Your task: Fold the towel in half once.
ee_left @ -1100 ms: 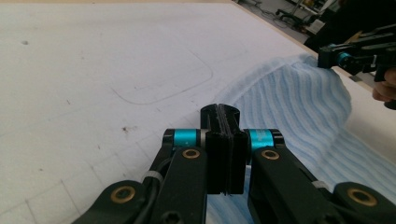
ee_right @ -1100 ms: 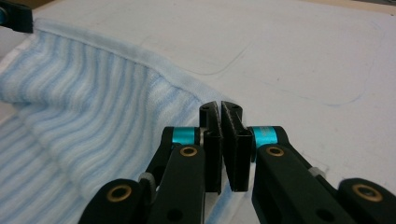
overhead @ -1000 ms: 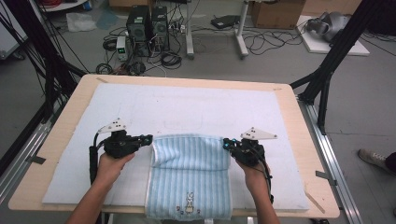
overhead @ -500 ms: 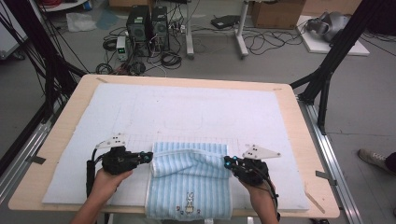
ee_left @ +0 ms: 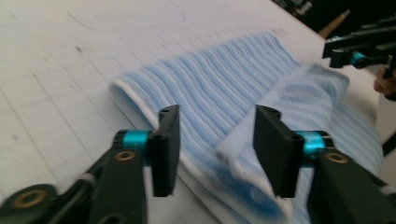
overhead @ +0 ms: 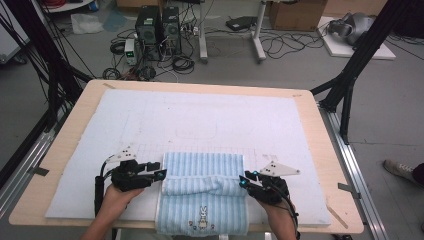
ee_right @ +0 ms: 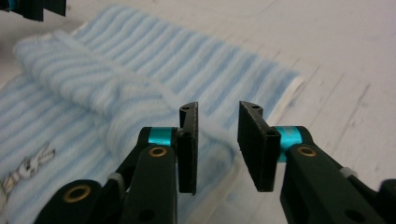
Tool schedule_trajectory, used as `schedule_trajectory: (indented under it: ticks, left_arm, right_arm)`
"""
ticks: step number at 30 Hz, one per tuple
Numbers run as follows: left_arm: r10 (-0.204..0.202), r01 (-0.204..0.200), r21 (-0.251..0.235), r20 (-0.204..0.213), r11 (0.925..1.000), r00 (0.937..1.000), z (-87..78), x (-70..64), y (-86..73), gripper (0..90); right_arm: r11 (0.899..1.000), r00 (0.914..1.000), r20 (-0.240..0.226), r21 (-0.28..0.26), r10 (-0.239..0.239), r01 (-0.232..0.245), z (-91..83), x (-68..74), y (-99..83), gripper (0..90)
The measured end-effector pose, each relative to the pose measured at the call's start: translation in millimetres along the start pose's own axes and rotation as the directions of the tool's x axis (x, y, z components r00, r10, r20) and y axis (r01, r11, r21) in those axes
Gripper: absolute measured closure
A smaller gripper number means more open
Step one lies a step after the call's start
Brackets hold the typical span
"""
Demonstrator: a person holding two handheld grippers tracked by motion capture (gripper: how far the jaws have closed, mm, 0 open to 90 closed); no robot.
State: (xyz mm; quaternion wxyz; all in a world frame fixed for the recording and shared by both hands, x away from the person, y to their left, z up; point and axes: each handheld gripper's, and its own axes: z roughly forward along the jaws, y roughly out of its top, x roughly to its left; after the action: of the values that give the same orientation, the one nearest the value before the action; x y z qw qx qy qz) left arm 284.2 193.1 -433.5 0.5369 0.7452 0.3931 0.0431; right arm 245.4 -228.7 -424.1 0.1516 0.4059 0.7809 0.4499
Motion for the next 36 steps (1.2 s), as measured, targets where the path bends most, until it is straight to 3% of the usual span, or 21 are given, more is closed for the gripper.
schedule_trajectory:
  ticks: [4, 10, 13, 18, 22, 24, 26, 28, 31, 36]
  left_arm:
    - [-0.007, 0.006, -0.027, -0.040, 0.9996, 0.9992, 2.0, 11.9, 13.0, 45.6]
    - [-0.033, 0.034, 0.011, -0.110, 0.9994, 0.9934, 19.5, 31.5, 18.7, 44.1]
    - [-0.030, 0.032, 0.015, -0.116, 0.9994, 0.9928, 27.5, 34.6, 17.9, 41.5]
    - [-0.002, 0.009, 0.063, -0.115, 0.9979, 0.9933, 42.2, 35.7, 15.3, 37.7]
    - [0.032, -0.019, 0.096, -0.133, 0.9952, 0.9906, 48.1, 34.6, 16.2, 51.0]
    - [0.064, -0.041, 0.135, -0.167, 0.9900, 0.9839, 51.7, 32.2, 16.3, 65.3]
    - [0.103, -0.076, 0.150, -0.180, 0.9858, 0.9783, 53.5, 29.8, 16.9, 80.8]
    - [0.129, -0.099, 0.164, -0.185, 0.9816, 0.9742, 55.5, 29.1, 19.5, 85.5]
    - [0.140, -0.106, 0.180, -0.190, 0.9779, 0.9717, 59.6, 31.2, 26.1, 87.1]
    - [0.074, -0.048, 0.134, -0.197, 0.9898, 0.9776, 65.0, 43.1, 29.7, 87.5]
  right_arm:
    - [1.000, 0.9990, 0.043, -0.024, 0.013, -0.012, 5.4, -8.1, 14.8, 63.5]
    - [0.999, 0.9931, 0.109, 0.025, 0.042, -0.045, 29.3, -23.6, 22.1, 60.5]
    - [0.996, 0.9897, 0.140, 0.077, 0.032, -0.043, 41.2, -26.6, 21.5, 56.0]
    - [0.993, 0.9886, 0.149, 0.109, 0.021, -0.037, 49.5, -31.1, 21.5, 52.3]
    - [0.991, 0.9892, 0.145, 0.124, 0.023, -0.041, 54.3, -34.2, 21.1, 51.4]
    - [0.990, 0.9915, 0.128, 0.133, 0.021, -0.038, 57.9, -35.3, 21.0, 55.8]
    - [0.989, 0.9930, 0.118, 0.146, -0.004, -0.013, 62.1, -34.7, 20.8, 66.5]
    - [0.989, 0.9960, 0.087, 0.147, -0.022, 0.009, 64.5, -32.6, 21.2, 81.2]
    - [0.989, 0.9965, 0.075, 0.148, -0.037, 0.026, 65.6, -30.7, 22.2, 85.5]
    - [0.994, 0.9965, 0.084, 0.106, 0.003, -0.012, 67.1, -40.9, 23.8, 85.9]
